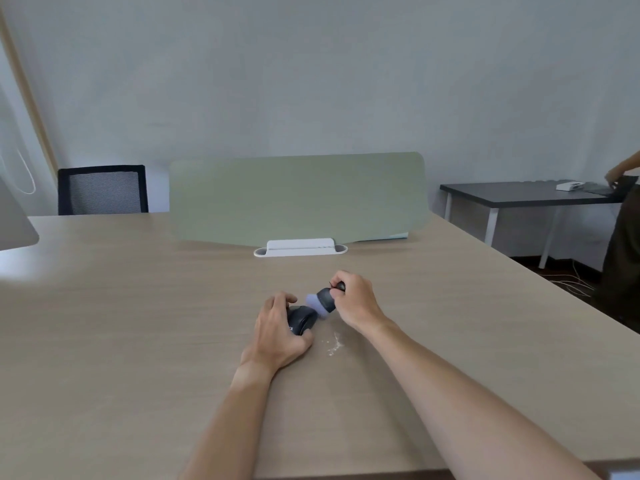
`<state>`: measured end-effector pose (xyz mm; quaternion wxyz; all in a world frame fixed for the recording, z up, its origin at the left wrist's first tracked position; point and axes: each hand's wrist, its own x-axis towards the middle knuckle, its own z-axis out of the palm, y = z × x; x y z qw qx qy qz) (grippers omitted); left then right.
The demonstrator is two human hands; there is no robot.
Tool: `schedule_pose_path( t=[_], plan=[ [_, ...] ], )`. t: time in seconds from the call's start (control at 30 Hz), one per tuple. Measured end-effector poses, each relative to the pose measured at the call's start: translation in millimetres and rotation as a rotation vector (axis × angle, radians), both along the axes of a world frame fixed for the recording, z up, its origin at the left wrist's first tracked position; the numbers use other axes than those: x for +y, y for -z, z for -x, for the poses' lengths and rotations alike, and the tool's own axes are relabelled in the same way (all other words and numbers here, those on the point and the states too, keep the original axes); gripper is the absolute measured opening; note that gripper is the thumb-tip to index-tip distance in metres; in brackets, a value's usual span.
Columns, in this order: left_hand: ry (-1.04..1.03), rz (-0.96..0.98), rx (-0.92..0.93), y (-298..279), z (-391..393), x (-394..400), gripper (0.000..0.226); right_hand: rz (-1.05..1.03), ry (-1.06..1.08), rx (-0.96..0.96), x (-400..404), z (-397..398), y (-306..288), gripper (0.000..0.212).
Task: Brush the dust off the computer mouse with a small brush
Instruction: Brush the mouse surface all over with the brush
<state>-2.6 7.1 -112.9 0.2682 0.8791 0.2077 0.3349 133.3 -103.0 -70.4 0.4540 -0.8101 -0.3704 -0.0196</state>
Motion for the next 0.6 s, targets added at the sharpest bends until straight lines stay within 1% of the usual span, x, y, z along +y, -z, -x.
schedule_pose_path(
  t=[0.07, 0.13, 0.2, 0.33, 0.47, 0.6],
  plan=[
    [0.002, 0.013, 0.009, -0.3, -0.1, 0.6, 0.059, 0.008, 0.041, -0.013, -4.0, -6.9, 2.0, 0.013],
    [0.006, 0.03, 0.016, -0.7, 0.1, 0.8, 0.059, -0.078, 0.066, -0.003, -5.1, -6.3, 2.5, 0.01],
    [0.007, 0.036, 0.022, -1.0, 0.2, 0.7, 0.059, -0.14, 0.042, 0.019, -3.9, -0.5, 2.3, 0.009],
    [0.032, 0.027, 0.02, -1.6, 2.6, 0.1, 0.058, -0.071, -0.01, 0.019, 1.4, 5.4, 6.4, 0.009],
    [0.006, -0.03, 0.022, -3.9, 4.5, -1.3, 0.059, 0.046, 0.083, -0.042, 0.6, 4.3, 1.3, 0.013],
    [-0.03, -0.089, 0.058, -3.9, 3.0, -0.8, 0.058, -0.021, 0.102, -0.073, -1.3, 11.2, -5.5, 0.012]
  ],
)
